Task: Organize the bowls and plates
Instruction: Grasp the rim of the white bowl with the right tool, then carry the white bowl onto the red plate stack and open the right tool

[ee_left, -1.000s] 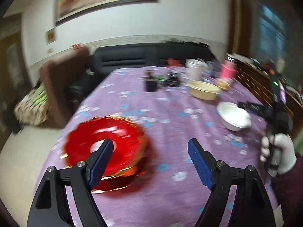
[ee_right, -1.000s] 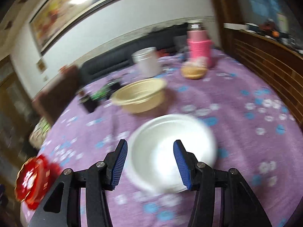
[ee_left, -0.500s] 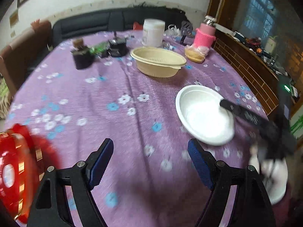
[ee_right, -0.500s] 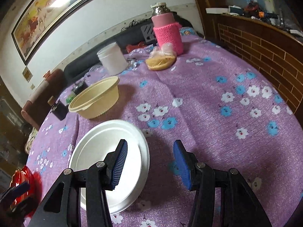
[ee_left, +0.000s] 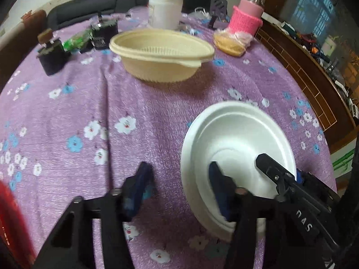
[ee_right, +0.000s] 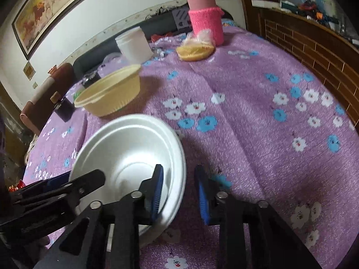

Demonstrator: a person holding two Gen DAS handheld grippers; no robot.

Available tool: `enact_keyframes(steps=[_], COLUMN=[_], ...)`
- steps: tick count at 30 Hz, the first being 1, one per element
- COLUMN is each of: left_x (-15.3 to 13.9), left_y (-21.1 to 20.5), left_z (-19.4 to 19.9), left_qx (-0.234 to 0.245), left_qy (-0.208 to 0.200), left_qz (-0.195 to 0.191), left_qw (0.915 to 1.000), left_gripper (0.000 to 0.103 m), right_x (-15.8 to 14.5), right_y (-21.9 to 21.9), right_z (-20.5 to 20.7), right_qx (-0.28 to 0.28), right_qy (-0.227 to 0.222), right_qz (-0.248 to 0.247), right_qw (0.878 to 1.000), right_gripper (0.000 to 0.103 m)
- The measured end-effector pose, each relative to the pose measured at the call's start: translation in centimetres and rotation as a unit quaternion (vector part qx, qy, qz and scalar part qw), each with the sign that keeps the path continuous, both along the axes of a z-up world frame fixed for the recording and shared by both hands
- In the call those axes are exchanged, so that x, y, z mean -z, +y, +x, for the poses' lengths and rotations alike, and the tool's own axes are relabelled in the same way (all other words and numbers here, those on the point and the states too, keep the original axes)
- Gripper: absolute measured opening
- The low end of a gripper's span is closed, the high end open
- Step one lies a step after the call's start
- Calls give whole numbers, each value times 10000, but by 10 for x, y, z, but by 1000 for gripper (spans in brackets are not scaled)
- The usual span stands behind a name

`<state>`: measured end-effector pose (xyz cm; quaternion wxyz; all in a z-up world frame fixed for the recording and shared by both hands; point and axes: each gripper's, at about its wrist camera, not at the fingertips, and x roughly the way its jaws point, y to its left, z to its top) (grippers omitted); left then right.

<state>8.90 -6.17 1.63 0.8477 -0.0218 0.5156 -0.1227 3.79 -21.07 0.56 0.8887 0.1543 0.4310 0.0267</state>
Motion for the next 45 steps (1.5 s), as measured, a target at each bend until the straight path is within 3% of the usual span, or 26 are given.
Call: enact_keyframes(steps=[4, 6, 13, 17, 20, 24, 28, 37, 45], left_x=[1, -1, -17, -29, -42, -65, -84, -96, -80], left_y=[-1, -2, 7, 31, 54, 87, 134, 238, 292], left_z=[-2, -5, -29, -50, -78, -117, -148, -190, -188], left_qx=[69, 120, 74, -73, -193, -450, -879, -1800, -2177], left_qy=[-20, -19, -313, -499, -785, -1282, -1547, -1585, -1287], left_qz=[-38, -42, 262, 283, 510, 924, 994, 895, 1070], left_qw=[10000, 9999, 9991, 9983, 9954, 9864, 9790, 9667, 9616], left_gripper=[28, 25, 26, 26, 26, 26, 26, 26, 26], right_x=[0, 0, -10, -20, -33, -50, -70, -111, -95], right_y=[1, 4, 22, 39, 58, 96, 149, 272, 337], right_z=[-2, -2, -12, -24, -37, -53, -67, -96, -85], right_qx=[-115, -130, -550, -889, -1204, -1643, -2114, -2989, -3326], right_qy=[-42, -67, -425, -735, -956, -1042, -1111, -1374, -960], right_qz=[163, 131, 92, 180, 390, 724, 701, 47, 21], right_qw=[9998, 9998, 9975, 9932, 9873, 9782, 9685, 9443, 9382], right_gripper=[15, 15, 11, 11, 11, 11, 11, 11, 12])
